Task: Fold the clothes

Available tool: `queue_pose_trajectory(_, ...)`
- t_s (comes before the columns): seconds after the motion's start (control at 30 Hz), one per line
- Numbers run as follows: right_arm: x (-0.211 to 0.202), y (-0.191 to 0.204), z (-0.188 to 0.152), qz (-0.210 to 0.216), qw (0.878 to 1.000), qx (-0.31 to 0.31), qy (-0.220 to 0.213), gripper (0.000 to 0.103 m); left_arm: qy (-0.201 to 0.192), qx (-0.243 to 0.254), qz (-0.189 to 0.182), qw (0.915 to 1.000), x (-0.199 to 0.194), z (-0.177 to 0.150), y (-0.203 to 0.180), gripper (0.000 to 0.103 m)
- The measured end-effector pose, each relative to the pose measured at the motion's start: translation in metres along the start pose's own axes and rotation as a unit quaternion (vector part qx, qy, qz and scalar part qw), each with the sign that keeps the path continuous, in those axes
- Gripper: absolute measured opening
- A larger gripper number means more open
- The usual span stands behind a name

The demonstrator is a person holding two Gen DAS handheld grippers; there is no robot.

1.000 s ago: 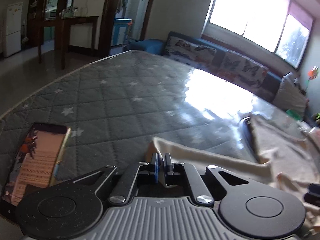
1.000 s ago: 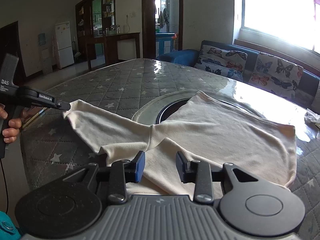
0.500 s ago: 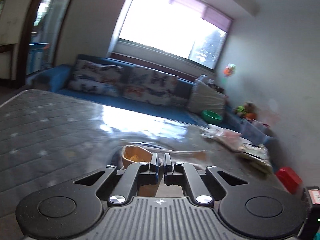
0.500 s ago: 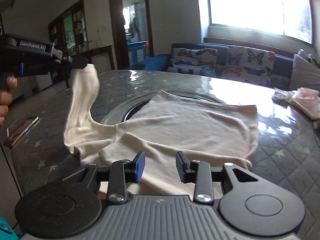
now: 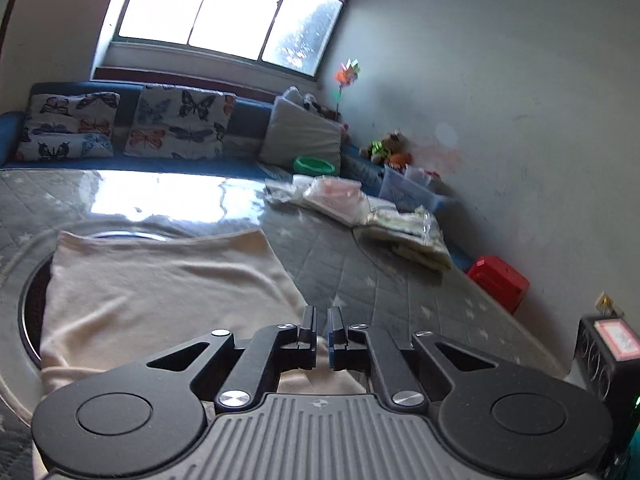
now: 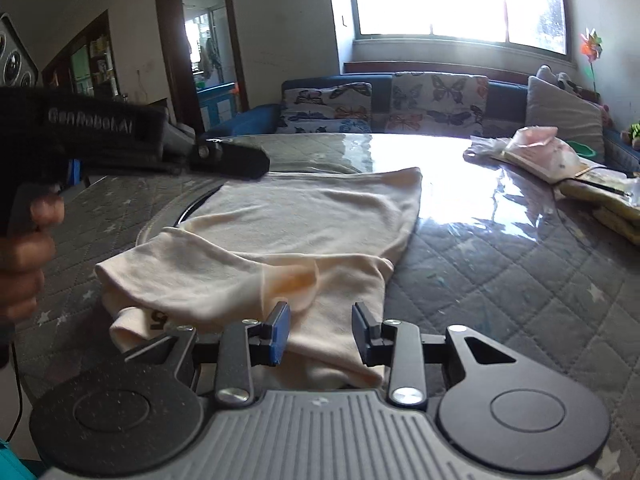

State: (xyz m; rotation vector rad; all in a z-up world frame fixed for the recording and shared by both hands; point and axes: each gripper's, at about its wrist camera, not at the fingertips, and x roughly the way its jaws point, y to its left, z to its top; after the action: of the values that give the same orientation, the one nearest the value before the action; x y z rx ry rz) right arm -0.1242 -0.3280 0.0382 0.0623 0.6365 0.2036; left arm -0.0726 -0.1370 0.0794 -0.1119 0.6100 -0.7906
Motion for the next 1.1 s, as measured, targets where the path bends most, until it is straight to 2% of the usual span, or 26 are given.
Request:
queue_pose_trajectory(0.07,-0.002,-0.004,0.000,-0.003,1.000,0.007,-0.001,0.034,0.014,0.002,-0.003,0.9999,0.001,-0.006,0.001,0.010)
queue_pose_trajectory(0.17,-0.003,-0.008,0.002,-0.001,1.000,0.021,-0.004,0.034,0.005,0.006,0.013,0.9999,-0.014,-0.008,0.015,0.010)
queue_pose_trajectory(0.33,0.008,-0.007,0.011,0.015,1.000,0.028,0.001,0.034,0.000,-0.015,0.091,0.9957,-0.041,-0.014,0.060,0.014)
queue_pose_trajectory(0.47,0.031,-0.002,0.015,0.026,0.999,0.030,0.015,0.034,0.014,-0.029,0.163,0.9860,-0.060,-0.028,0.099,0.016)
queue_pose_trajectory(0.6,0.046,0.005,0.013,0.030,0.999,0.021,0.032,0.033,0.032,-0.044,0.194,0.9795,-0.074,-0.044,0.123,0.019)
queue_pose_trajectory(0.7,0.050,0.011,0.012,0.026,0.999,0.008,0.039,0.029,0.037,-0.053,0.200,0.9777,-0.080,-0.050,0.133,0.020)
queue_pose_trajectory(0.87,0.049,0.014,0.016,0.018,0.999,-0.004,0.040,0.009,0.025,-0.050,0.182,0.9817,-0.076,-0.044,0.129,0.022)
queue_pose_trajectory(0.97,0.045,0.019,0.021,0.011,0.999,-0.026,0.035,0.006,0.019,-0.037,0.165,0.9854,-0.068,-0.036,0.121,0.025)
queue_pose_trajectory(1.1,0.047,0.020,0.023,0.009,0.999,-0.029,0.037,0.007,0.019,-0.024,0.151,0.9881,-0.056,-0.030,0.116,0.025)
